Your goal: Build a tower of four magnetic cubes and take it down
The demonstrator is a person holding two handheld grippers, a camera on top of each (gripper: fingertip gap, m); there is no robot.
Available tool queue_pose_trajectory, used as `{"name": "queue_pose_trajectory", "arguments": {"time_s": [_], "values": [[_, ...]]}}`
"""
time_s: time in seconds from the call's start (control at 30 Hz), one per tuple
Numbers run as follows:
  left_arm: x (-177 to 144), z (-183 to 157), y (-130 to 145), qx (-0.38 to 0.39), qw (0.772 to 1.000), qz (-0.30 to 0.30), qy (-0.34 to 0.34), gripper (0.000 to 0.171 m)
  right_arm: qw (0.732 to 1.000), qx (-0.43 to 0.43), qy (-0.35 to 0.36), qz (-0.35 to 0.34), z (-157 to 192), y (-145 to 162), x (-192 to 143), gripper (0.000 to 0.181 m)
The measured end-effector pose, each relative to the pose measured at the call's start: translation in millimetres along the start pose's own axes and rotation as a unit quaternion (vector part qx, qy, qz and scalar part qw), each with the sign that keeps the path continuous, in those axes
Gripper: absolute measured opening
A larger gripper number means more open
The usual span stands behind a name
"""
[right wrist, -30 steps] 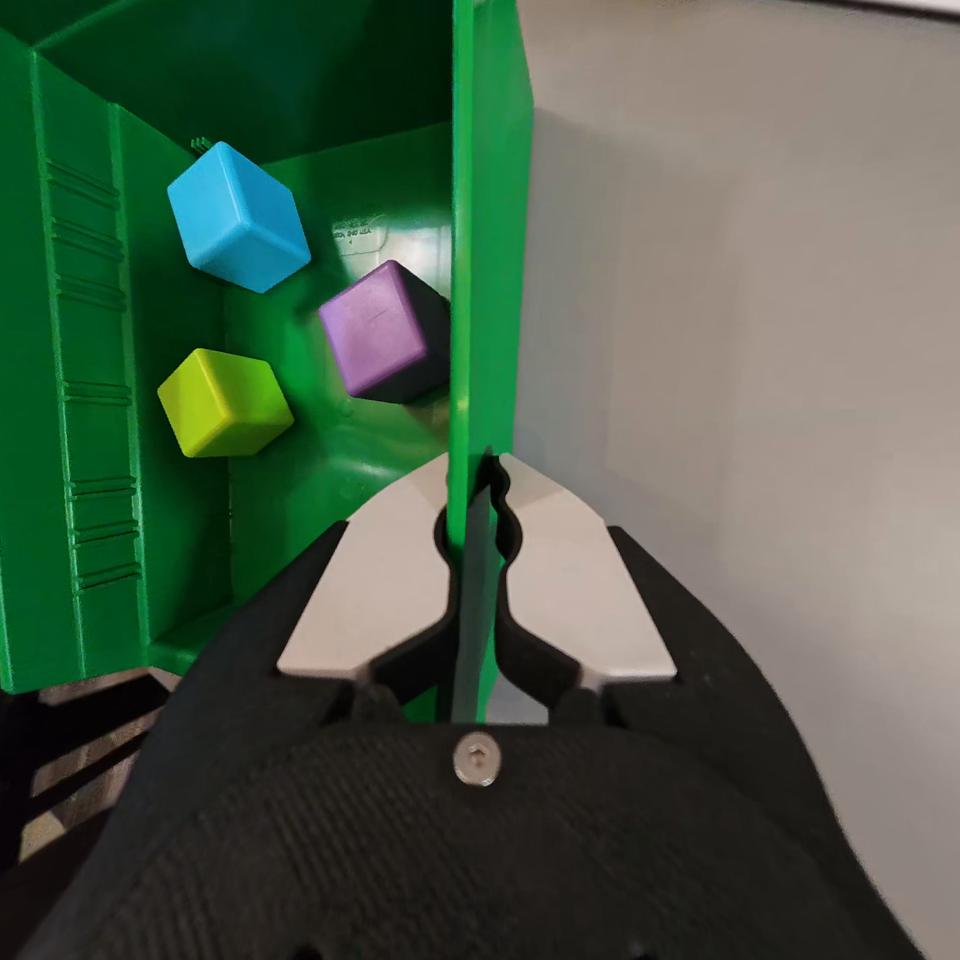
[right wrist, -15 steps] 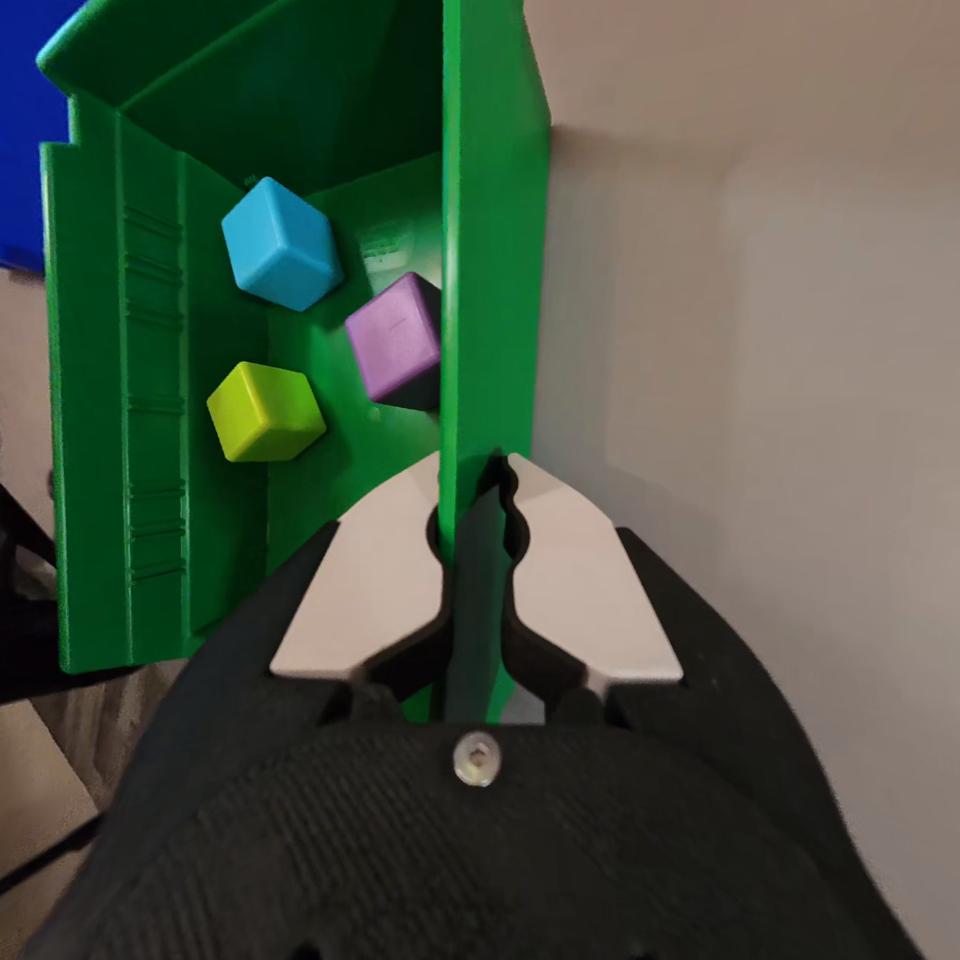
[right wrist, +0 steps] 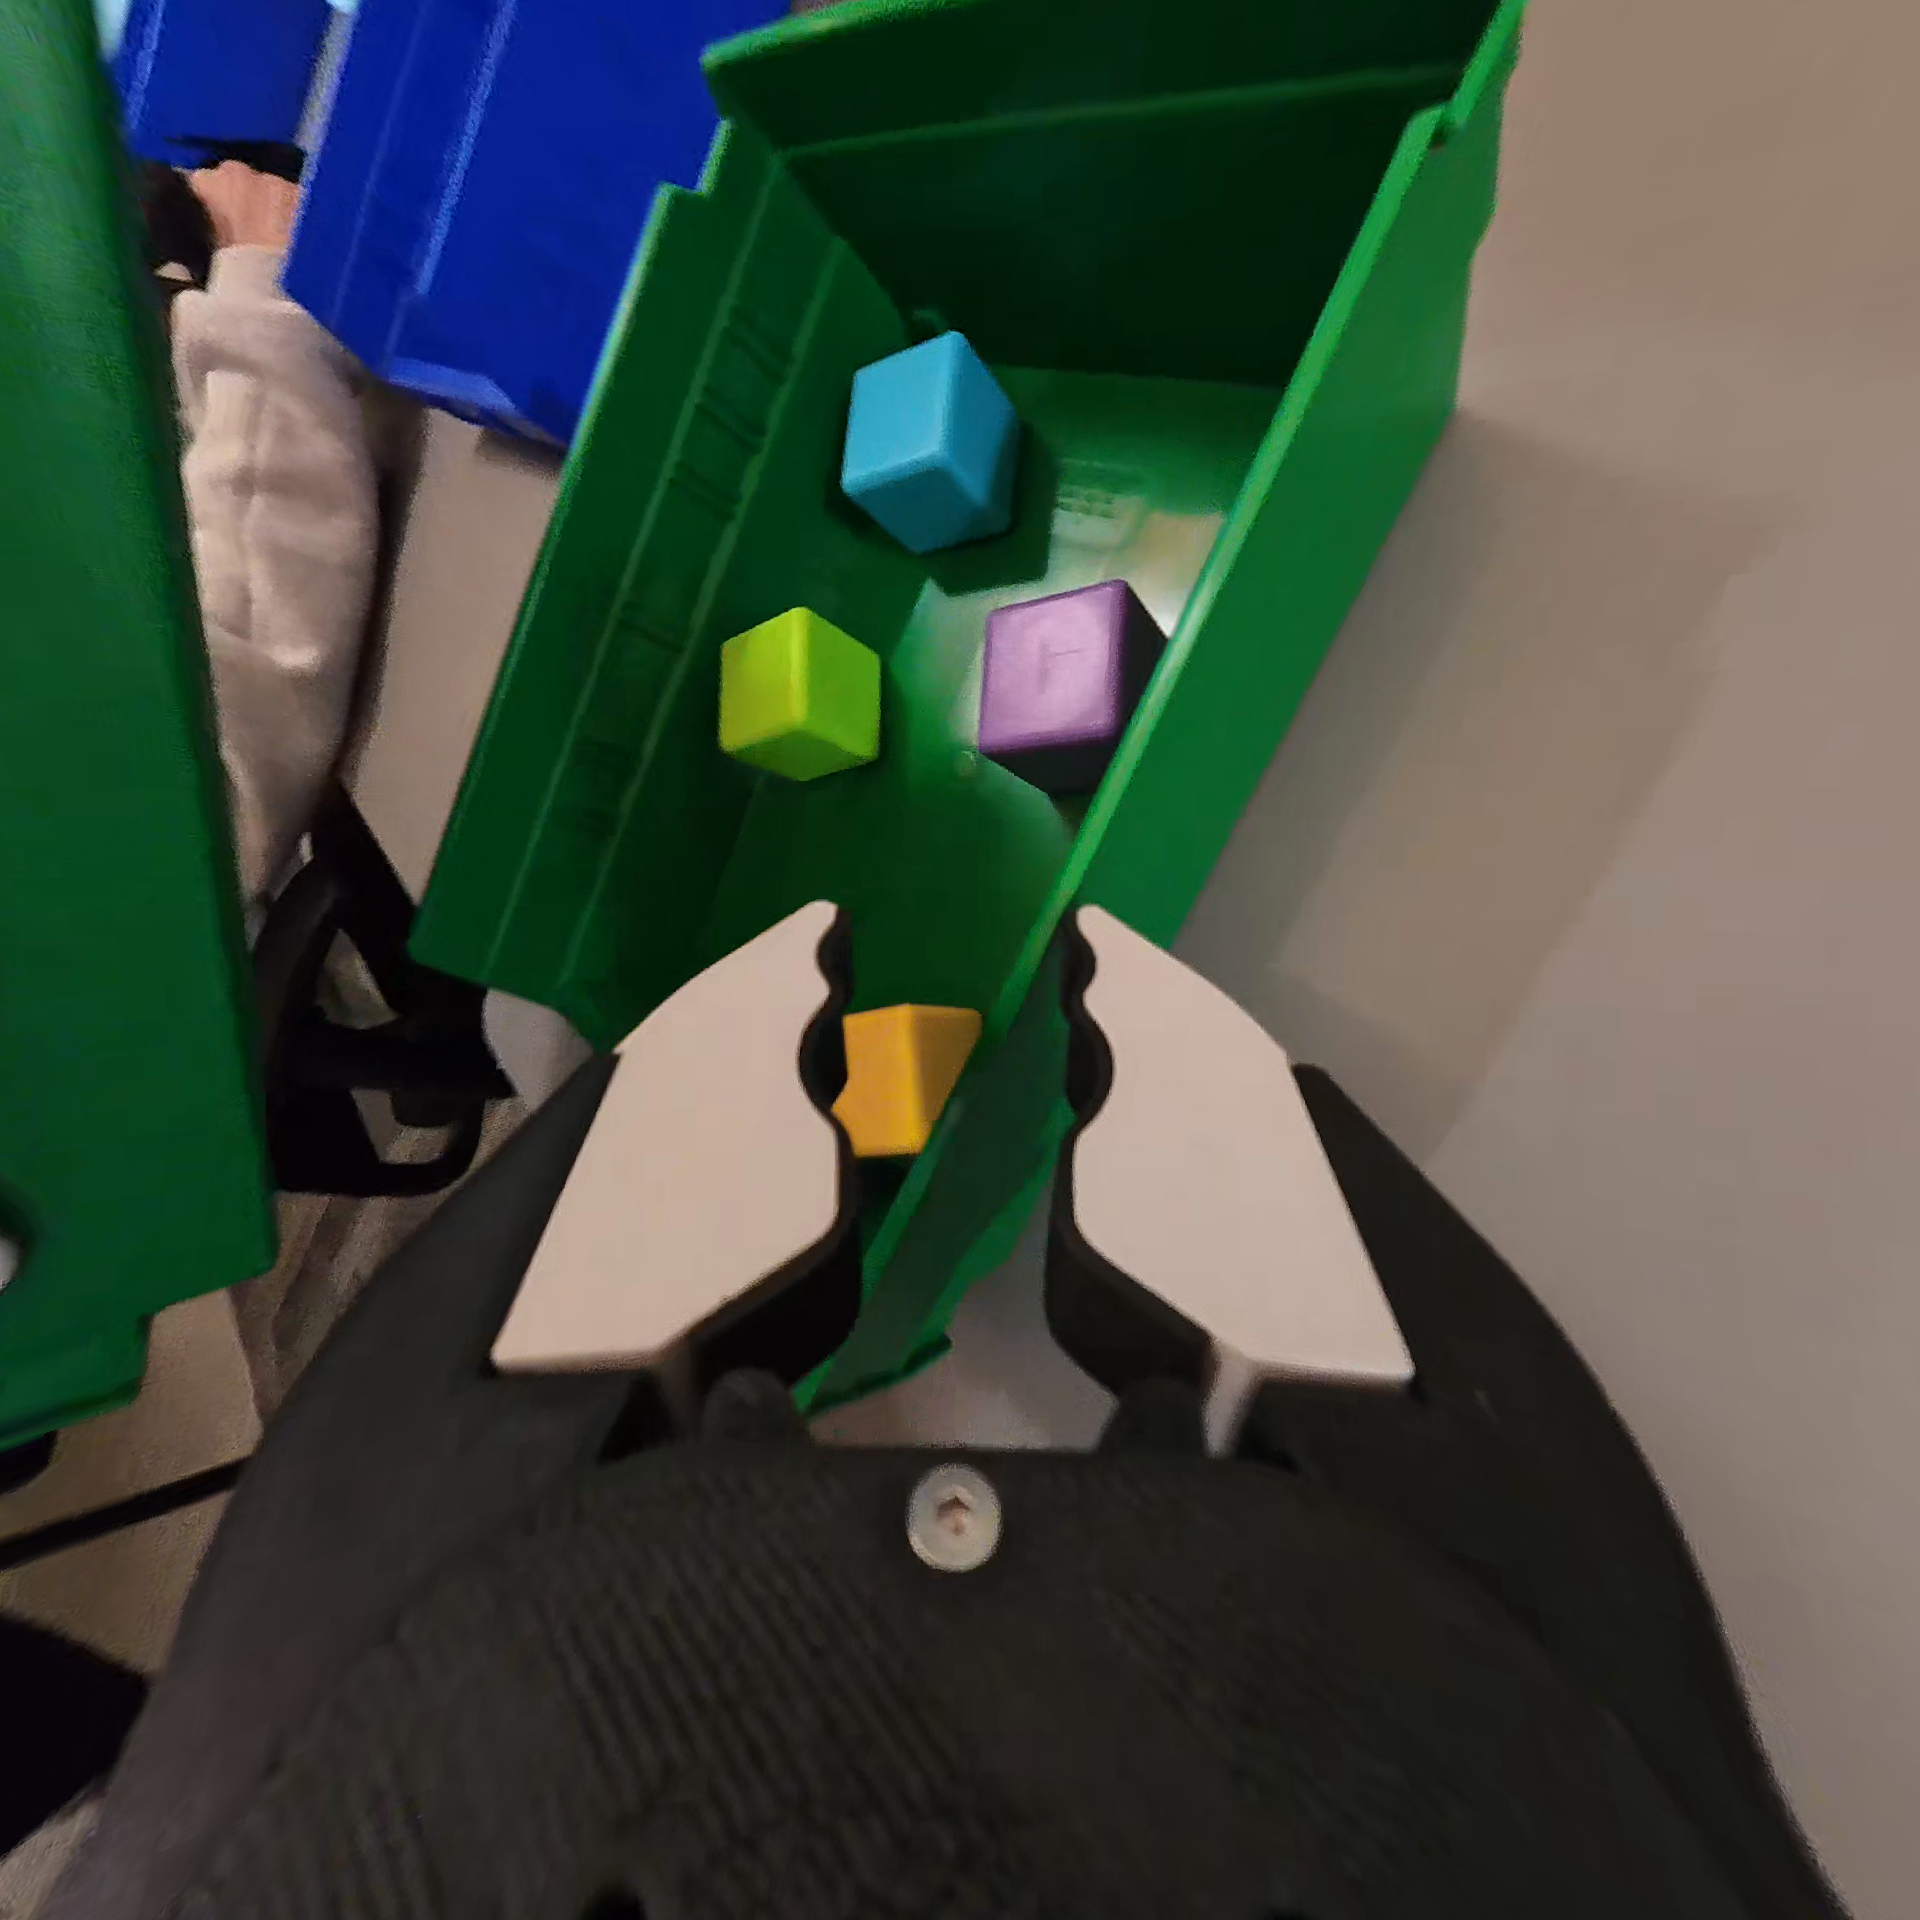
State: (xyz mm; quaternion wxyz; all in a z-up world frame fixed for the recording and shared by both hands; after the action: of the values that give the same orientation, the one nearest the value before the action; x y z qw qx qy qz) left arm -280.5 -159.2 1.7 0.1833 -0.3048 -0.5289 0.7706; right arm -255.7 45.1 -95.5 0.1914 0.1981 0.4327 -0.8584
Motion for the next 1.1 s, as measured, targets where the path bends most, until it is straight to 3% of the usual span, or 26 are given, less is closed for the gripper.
{"name": "queue_pose_trajectory", "arguments": {"time_s": [0.1,0.23,0.43,0.57,0.7,0.77,0.87,1.1], "values": [[-2.3,-8.5,-8.0,0.01,1.0,-0.009,0.006,0.025,0.999,0.023,-0.04,-0.025,-3.0,-9.8,-28.7,0.035],[-12.2,-27.9,-28.3,0.022,0.999,-0.035,0.029,0.025,0.994,0.039,-0.089,-0.057,-25.0,-8.9,-91.5,0.036],[-48.6,-100.5,-80.0,0.023,0.981,-0.119,0.151,0.025,0.992,0.046,-0.065,-0.095,-121.4,38.3,-200.9,0.035],[-69.7,-184.6,-106.3,0.048,0.952,-0.155,0.261,0.026,0.978,0.12,-0.031,-0.17,-196.2,66.3,-279.8,0.032],[-77.1,-287.1,-113.0,0.066,0.915,-0.155,0.368,0.026,0.951,0.18,-0.018,-0.252,-251.6,85.2,-352.1,0.032],[-79.7,-340.2,-105.9,0.079,0.894,-0.143,0.417,0.025,0.947,0.158,0.029,-0.28,-275.6,99.7,-384.1,0.032],[-85.1,-417.1,-83.5,0.112,0.865,-0.116,0.474,0.025,0.928,0.078,0.163,-0.324,-309.1,124.2,-430.0,0.029],[-71.2,-550.5,-40.9,0.164,0.815,-0.035,0.554,0.025,0.891,0.019,0.253,-0.377,-329.0,115.4,-486.6,0.031]]}}
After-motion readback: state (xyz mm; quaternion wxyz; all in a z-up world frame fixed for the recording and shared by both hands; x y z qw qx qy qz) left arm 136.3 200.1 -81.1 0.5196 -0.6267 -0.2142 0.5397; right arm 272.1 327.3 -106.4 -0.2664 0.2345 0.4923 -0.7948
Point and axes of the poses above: each gripper's, where its closed fingertips meet, x out along the fingers, y out of its underside, z = x × y across the jaws, the point moved 6 cm from there along -x, back along the fingers, and after that the axes turned 13 degrees about -z, right-handed, at the moved point
